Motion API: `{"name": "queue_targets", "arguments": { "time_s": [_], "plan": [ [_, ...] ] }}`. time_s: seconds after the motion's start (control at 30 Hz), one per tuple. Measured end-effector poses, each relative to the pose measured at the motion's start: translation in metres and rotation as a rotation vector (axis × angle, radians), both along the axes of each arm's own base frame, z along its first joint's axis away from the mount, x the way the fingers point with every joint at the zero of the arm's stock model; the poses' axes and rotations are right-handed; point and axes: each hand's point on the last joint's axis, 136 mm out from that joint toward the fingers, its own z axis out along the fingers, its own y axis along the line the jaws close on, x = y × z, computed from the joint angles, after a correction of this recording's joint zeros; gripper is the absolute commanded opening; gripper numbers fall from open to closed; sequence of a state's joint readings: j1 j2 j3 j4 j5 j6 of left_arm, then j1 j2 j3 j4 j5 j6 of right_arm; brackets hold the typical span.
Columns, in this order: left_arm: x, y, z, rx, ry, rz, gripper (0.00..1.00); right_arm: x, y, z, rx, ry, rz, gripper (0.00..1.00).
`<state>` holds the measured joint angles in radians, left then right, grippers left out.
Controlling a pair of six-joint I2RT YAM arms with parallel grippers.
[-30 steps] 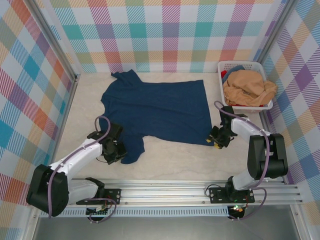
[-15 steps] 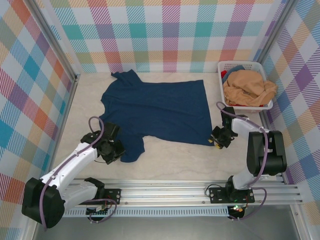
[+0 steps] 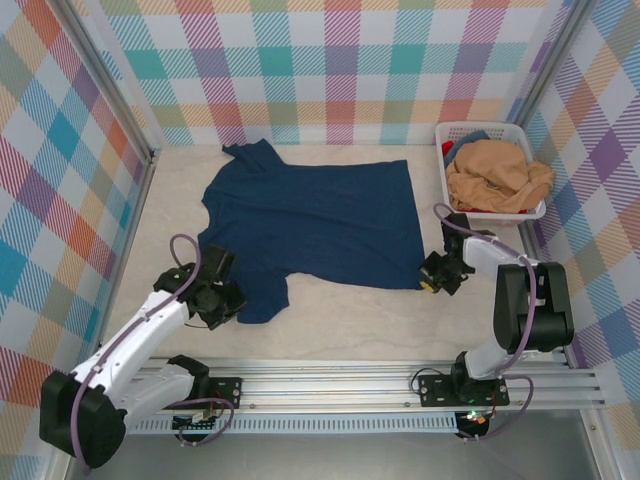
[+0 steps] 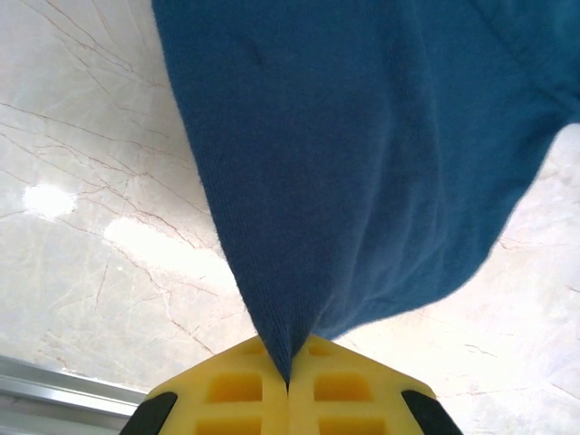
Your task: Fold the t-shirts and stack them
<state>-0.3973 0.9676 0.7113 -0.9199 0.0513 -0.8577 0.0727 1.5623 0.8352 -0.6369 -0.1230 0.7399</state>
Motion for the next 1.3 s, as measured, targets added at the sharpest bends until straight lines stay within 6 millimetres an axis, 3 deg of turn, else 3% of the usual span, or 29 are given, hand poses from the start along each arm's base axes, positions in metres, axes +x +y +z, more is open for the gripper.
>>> {"name": "queue_targets", "arguments": {
  "time_s": [0.13,0.4,0.67,0.8,1.07,1.3],
  "plan": [
    [-0.001,0.002,0.02,-0.027,-0.062,0.029,0.0,0.007,0.007,0.013,-0.005,-0.037,0.032,0.0],
    [-0.021,0.014,0.048,-0.046,-0.126,0.065,0.0,-0.017,0.003,0.061,-0.026,-0.122,0.064,0.0],
    [-0.021,0.017,0.06,-0.054,-0.15,0.098,0.0,-0.039,-0.001,0.063,-0.044,-0.083,0.078,0.0],
    [0.0,0.017,0.072,-0.012,-0.158,0.118,0.0,-0.032,-0.001,0.064,-0.049,-0.062,0.079,0.0],
    [0.062,0.001,0.074,0.025,-0.131,0.134,0.0,0.012,0.004,0.069,-0.049,-0.065,0.088,0.0],
    [0.103,0.016,0.083,0.049,-0.159,0.186,0.0,0.06,0.009,0.082,-0.051,-0.111,0.104,0.0]
  ]
}}
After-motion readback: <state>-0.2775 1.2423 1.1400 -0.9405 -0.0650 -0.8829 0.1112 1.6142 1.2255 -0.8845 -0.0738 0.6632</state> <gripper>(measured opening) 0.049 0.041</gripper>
